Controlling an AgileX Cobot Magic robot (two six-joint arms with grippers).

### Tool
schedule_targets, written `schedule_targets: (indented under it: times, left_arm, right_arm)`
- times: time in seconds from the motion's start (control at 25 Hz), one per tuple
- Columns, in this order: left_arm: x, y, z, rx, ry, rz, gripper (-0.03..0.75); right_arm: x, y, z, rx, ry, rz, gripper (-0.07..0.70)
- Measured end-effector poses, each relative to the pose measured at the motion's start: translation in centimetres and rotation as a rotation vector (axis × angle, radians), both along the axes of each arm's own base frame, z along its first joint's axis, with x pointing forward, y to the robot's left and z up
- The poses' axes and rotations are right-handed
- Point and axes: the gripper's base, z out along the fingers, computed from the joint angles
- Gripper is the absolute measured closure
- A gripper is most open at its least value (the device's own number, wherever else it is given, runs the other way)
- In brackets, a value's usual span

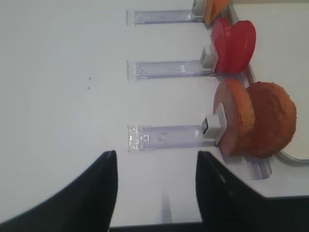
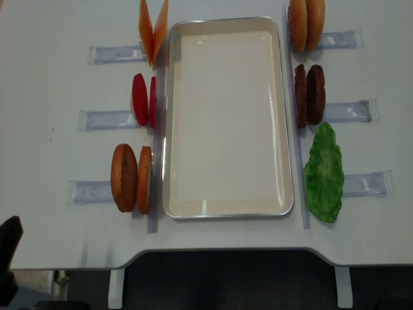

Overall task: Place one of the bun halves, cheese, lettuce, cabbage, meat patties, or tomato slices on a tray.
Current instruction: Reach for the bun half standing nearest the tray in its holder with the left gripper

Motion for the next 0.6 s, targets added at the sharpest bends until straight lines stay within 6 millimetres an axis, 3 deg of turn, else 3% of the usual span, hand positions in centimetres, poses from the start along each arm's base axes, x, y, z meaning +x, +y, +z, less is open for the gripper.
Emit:
schedule_targets:
  times: [0.6]
  left_arm:
    - [5.9, 0.1, 2.2, -0.065, 0.328, 0.041, 0.324]
  right_arm:
    - [0.0, 0.0, 0.0, 0.0, 0.0, 0.0, 0.199]
